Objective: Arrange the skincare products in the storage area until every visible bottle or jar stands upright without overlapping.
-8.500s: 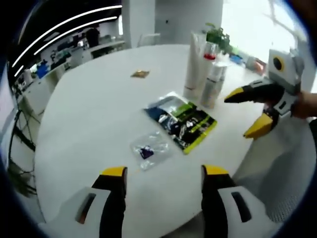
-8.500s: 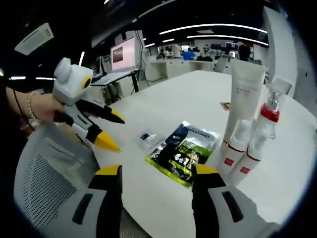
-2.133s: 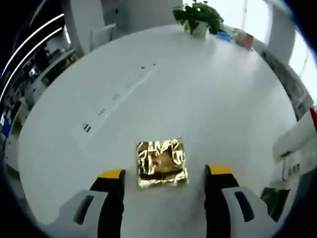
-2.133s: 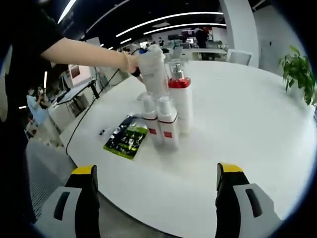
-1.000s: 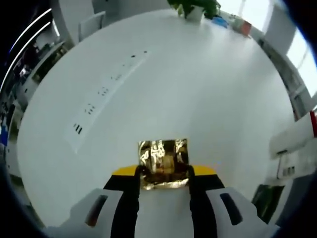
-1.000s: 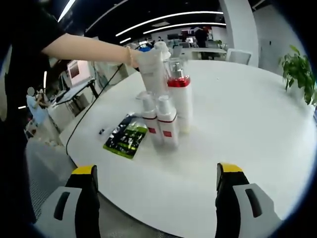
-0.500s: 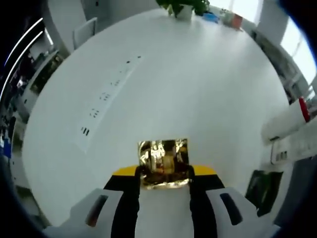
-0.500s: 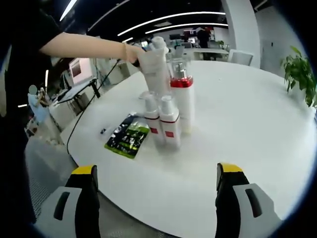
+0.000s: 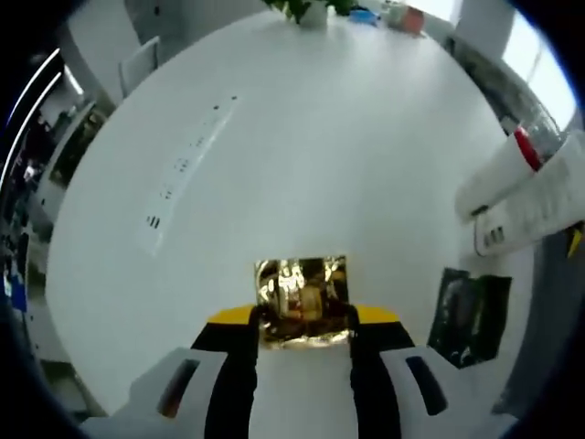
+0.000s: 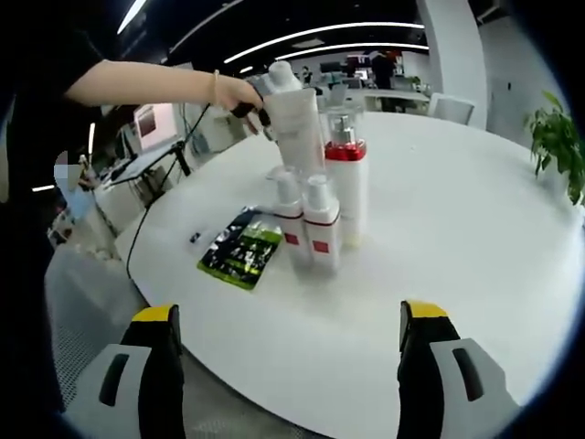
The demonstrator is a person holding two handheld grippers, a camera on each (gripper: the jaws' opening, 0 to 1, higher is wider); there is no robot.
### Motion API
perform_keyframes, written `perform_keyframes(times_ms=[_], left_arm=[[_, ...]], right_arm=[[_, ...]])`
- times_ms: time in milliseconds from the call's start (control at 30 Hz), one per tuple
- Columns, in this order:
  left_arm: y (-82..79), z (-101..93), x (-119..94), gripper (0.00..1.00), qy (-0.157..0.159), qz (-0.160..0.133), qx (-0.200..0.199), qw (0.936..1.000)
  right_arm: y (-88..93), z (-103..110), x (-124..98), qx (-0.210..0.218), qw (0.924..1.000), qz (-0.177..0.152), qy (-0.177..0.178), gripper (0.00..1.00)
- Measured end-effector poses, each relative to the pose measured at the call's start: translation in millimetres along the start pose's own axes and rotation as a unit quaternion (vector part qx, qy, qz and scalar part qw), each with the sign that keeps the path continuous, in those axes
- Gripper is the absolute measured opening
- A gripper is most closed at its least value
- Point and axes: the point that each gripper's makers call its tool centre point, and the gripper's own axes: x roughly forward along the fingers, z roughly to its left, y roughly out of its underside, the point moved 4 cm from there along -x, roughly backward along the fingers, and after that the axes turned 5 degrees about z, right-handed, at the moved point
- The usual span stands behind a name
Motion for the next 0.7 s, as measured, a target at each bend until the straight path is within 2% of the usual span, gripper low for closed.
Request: perform_keyframes(times_ms=[167,233,367,567,700], left_arm=[[14.4,-16.5,-8,0.39,0.005,0.006,0.010,0.9999],[15.0,-11.1,-9,0.39,0.005,0.008,0.014,0.9999],[22.8,-14.3,-15,0.39,0.002,0.010,0.012,0.9999],[38.9,-37.1,-26,0.39,0.004,0.016,0.024,0.9996],[45.4,-41.3,-29,0.39,0.006,0.023,0.036,0.9991]], right_arm=[[-1.1,2,0,-0.004,1.0000,0.000,-0.003,0.99],[-2.2,3,0,-0.006,1.0000,-0.001,-0.003,0.99],[-3.4,4,-1,-0.008,1.0000,-0.003,-0.004,0.99],[-2.5,5,0,-0.016,0.9998,-0.002,-0.008,0.99],[-2.3,5,0,-0.021,0.9997,-0.002,-0.010,0.99]])
